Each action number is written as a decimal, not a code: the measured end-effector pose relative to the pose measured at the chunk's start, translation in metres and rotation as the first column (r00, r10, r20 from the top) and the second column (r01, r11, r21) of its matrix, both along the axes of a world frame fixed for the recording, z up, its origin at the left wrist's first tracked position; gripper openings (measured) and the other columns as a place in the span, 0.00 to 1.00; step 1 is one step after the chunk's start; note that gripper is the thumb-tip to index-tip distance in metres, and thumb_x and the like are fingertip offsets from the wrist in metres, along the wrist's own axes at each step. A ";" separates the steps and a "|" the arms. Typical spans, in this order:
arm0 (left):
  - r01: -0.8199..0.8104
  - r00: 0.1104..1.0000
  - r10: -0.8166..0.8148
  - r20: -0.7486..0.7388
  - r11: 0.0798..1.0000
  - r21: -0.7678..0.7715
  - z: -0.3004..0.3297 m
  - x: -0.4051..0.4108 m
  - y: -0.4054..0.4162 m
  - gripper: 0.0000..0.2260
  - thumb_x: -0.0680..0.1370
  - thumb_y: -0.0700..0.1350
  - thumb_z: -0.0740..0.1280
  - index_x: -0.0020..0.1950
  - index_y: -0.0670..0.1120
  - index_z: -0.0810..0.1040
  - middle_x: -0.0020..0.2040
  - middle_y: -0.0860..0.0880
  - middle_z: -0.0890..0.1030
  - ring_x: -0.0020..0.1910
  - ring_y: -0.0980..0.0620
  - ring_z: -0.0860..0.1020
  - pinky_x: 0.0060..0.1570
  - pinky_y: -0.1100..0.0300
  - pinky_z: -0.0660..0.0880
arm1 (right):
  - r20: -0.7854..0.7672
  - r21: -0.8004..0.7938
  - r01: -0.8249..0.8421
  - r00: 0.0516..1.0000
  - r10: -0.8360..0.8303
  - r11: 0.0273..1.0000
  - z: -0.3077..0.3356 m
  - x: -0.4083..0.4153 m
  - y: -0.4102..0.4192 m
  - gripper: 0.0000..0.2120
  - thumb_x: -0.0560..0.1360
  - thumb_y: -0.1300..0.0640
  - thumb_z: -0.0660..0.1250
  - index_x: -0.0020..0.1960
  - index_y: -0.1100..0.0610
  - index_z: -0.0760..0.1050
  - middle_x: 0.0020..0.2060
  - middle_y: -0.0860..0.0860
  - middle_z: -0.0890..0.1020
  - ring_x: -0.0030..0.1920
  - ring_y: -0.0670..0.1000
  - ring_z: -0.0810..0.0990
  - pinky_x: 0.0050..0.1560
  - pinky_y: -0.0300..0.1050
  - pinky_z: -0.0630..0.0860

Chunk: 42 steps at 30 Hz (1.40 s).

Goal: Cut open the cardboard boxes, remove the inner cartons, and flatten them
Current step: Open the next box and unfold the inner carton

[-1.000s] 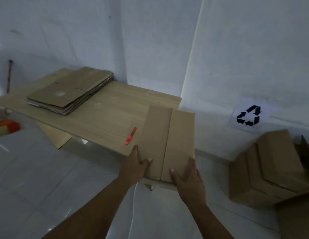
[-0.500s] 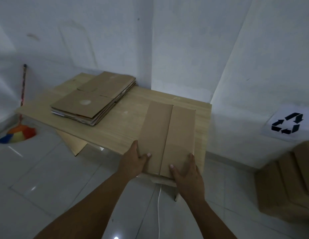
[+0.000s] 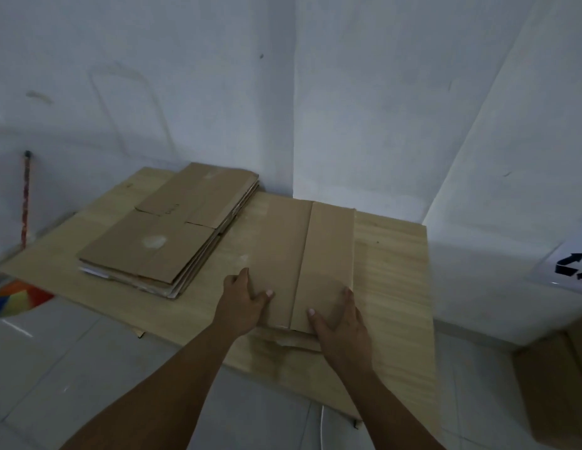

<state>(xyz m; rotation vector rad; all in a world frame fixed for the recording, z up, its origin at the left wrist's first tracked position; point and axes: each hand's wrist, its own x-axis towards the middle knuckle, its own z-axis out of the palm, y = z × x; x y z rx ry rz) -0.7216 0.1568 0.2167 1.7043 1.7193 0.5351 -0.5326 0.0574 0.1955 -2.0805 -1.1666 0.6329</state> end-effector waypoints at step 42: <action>0.489 0.842 -0.471 0.265 0.872 -0.006 -0.009 0.016 0.152 0.25 0.83 0.58 0.58 0.79 0.55 0.61 0.76 0.52 0.67 0.75 0.50 0.66 0.69 0.62 0.61 | -0.595 0.163 0.598 0.694 -0.405 0.785 0.041 -0.022 0.110 0.14 0.80 0.53 0.66 0.66 0.46 0.79 0.59 0.44 0.82 0.59 0.44 0.79 0.60 0.44 0.76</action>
